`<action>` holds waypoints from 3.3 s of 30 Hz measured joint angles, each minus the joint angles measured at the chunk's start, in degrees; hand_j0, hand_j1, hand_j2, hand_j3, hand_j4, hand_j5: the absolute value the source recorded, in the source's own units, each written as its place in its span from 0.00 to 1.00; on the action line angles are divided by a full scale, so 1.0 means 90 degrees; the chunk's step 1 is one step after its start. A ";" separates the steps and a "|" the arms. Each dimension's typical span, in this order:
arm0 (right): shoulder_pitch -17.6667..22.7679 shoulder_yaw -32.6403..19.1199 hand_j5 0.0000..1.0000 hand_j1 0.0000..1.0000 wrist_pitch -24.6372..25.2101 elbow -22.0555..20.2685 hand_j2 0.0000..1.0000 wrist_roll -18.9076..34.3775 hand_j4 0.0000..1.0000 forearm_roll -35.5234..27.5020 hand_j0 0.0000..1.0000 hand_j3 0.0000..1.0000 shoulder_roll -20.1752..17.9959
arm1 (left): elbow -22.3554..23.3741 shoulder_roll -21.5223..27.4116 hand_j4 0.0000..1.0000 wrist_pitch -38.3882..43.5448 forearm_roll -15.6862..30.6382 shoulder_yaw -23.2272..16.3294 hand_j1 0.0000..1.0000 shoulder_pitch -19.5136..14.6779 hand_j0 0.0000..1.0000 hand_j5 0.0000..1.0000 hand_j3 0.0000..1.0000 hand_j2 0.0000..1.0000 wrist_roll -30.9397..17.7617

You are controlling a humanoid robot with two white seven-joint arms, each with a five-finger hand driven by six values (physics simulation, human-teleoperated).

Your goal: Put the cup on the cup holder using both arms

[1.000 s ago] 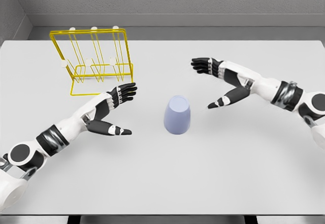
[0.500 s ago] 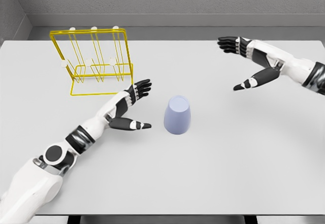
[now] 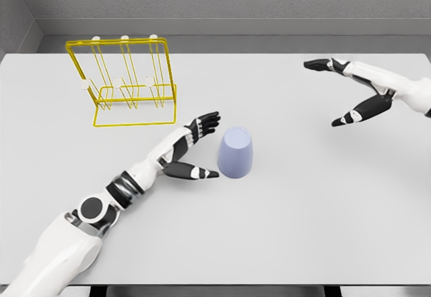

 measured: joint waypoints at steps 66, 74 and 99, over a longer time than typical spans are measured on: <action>-0.0264 -0.0015 1.00 1.00 -0.0403 0.0602 1.00 0.0000 1.00 0.0252 1.00 1.00 -0.0109 | 0.0543 -0.0729 0.42 0.0010 -0.0150 -0.0336 0.42 -0.0381 0.42 0.42 0.42 0.42 0.0007; -0.0264 -0.0015 1.00 1.00 -0.0403 0.0607 1.00 0.0000 1.00 0.0252 1.00 1.00 -0.0109 | 0.0520 -0.0702 0.37 0.0010 -0.0162 -0.0293 0.37 -0.0381 0.37 0.37 0.37 0.37 0.0005; -0.0264 -0.0015 1.00 1.00 -0.0403 0.0600 1.00 0.0000 1.00 0.0252 1.00 1.00 -0.0116 | -0.0845 -0.0004 0.35 0.0090 0.0160 0.0680 0.35 -0.0801 0.35 0.35 0.35 0.35 0.0010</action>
